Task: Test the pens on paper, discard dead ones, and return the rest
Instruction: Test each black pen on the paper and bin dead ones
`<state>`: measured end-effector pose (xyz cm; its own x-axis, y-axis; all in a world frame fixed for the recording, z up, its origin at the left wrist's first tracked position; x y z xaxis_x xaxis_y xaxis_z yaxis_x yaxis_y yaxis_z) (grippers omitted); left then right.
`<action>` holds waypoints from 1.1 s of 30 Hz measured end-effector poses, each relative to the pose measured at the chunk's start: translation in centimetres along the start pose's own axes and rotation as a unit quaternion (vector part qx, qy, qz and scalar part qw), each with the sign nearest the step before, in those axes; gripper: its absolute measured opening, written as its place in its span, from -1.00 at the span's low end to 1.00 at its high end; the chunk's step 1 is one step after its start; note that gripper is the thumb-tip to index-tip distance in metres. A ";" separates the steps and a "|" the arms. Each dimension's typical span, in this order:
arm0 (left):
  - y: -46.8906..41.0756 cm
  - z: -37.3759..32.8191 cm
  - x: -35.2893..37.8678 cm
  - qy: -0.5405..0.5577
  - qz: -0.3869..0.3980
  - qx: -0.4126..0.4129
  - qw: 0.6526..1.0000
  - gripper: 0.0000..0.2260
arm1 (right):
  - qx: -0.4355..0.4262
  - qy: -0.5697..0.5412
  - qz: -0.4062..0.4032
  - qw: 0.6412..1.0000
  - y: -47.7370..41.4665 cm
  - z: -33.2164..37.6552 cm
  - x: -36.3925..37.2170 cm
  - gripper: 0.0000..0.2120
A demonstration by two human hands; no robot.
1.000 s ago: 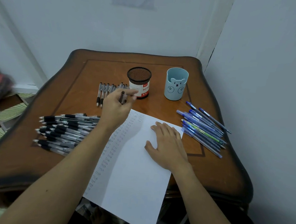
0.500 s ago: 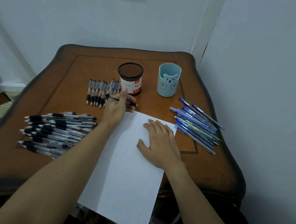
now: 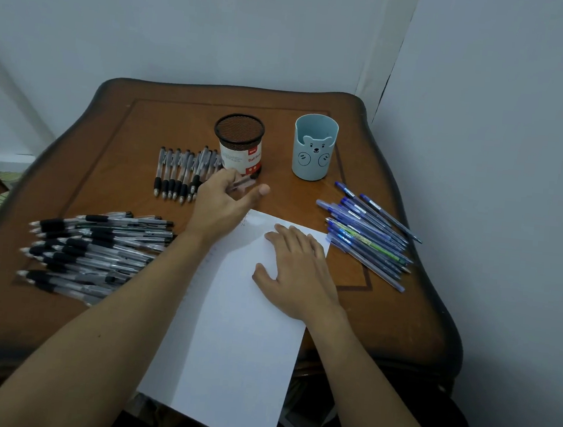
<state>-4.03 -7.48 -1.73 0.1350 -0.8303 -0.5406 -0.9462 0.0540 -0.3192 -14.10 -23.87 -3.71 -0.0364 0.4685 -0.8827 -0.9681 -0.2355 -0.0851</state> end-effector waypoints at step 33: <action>-0.2 1.7 0.3 0.107 -0.022 -0.103 0.989 -0.90 | -0.004 0.009 0.002 1.000 0.0 -0.1 0.2 -0.43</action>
<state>-3.31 -6.77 -3.18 0.1322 -0.9288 -0.3461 -0.9837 -0.0802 -0.1607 -14.09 -23.86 -3.89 -0.0351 0.4524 -0.8911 -0.9661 -0.2435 -0.0855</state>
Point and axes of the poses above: each hand's wrist, its own y-axis away from the middle knuckle, its own x-axis out of the palm, z = x × y, the point moved 1 cm from there along -y, towards the middle knuckle, and after that the axes turned 4 degrees about -y, right-handed, at the moved point
